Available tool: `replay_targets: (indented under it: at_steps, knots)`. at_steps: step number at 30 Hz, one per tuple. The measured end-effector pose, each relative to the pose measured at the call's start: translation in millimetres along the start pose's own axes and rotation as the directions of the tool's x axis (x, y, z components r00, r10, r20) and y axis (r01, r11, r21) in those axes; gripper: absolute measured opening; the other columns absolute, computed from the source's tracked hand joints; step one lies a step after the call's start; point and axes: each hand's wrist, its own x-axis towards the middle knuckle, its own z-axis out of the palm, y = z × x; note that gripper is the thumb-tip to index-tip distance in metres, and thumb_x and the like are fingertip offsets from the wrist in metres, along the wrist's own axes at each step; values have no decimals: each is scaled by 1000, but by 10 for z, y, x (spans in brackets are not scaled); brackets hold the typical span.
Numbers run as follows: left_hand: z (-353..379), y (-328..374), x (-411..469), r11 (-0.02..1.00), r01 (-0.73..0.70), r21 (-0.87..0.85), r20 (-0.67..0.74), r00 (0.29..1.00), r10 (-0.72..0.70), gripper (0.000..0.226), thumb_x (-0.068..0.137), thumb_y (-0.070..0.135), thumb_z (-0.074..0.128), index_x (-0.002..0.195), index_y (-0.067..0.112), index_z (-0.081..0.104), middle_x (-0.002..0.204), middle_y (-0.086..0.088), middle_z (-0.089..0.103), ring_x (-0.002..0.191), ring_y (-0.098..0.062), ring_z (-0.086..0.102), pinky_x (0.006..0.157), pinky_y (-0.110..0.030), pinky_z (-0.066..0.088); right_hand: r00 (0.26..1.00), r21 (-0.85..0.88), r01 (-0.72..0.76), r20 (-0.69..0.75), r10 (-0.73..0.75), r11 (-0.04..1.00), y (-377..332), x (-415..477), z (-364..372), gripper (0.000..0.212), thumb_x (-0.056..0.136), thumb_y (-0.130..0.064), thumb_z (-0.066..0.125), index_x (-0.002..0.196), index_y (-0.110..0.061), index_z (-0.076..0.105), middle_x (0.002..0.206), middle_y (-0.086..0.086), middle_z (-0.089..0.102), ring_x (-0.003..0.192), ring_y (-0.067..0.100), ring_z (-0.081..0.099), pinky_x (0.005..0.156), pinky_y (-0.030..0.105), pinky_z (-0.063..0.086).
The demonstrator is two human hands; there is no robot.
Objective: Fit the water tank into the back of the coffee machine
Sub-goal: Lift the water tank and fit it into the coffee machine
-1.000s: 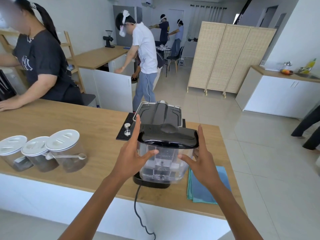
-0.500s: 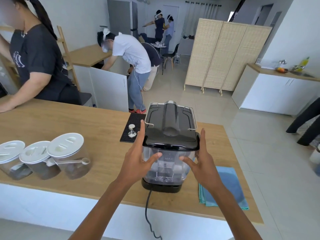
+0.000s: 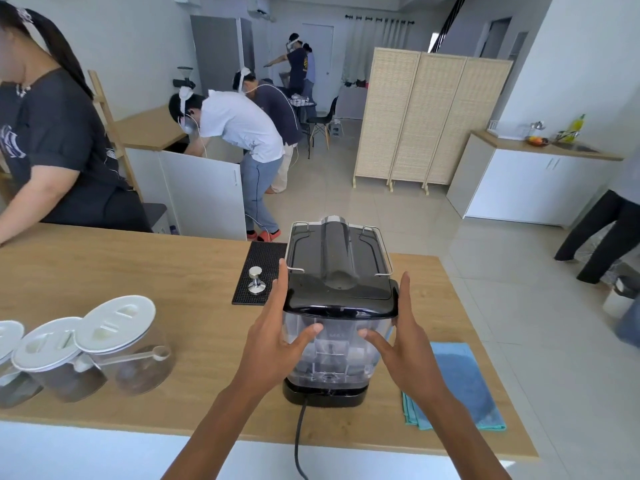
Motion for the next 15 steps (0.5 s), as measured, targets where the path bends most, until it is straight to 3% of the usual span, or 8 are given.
replay_targets:
  at_steps: [3, 6, 10, 13, 15]
  knots:
    - [47, -70, -29, 1000, 18, 15, 13, 1000, -18, 108, 85, 42, 73, 154, 48, -11, 139, -36, 40, 123, -51, 40, 97, -56, 43, 1000, 15, -18, 5, 17, 1000, 55, -35, 39, 108, 91, -41, 68, 149, -51, -22, 148, -44, 10, 137, -4, 30, 94, -3, 27]
    - [107, -148, -103, 1000, 15, 2, 33, 999, -15, 107, 84, 49, 71, 153, 49, -11, 159, -18, 28, 124, -52, 43, 98, -61, 42, 999, -17, -41, 7, 41, 999, 124, -97, 105, 106, 90, -48, 65, 145, -54, -25, 147, -43, -3, 145, 11, 30, 99, 12, 30]
    - [116, -168, -96, 999, 40, 3, 37, 998, -40, 107, 84, 51, 70, 153, 50, -11, 151, -30, 28, 128, -52, 38, 100, -63, 37, 998, -47, -62, -1, 62, 997, 154, -94, 132, 106, 89, -49, 66, 147, -51, -22, 144, -43, -6, 145, 19, 33, 99, 17, 32]
    - [122, -191, -98, 1000, 13, -27, 17, 1000, -12, 107, 81, 57, 68, 152, 51, -12, 165, -1, 24, 137, -42, 39, 104, -61, 43, 998, -46, -62, -1, 62, 997, 131, -94, 120, 105, 89, -48, 67, 150, -46, -20, 141, -46, -2, 144, 17, 34, 97, 17, 33]
    - [132, -205, -103, 998, 10, -61, 18, 1000, -9, 109, 81, 56, 69, 152, 52, -14, 165, 15, 16, 146, -25, 35, 111, -54, 41, 998, -41, -61, -5, 61, 997, 132, -97, 112, 105, 89, -48, 67, 151, -46, -18, 141, -47, 0, 144, 15, 33, 98, 17, 32]
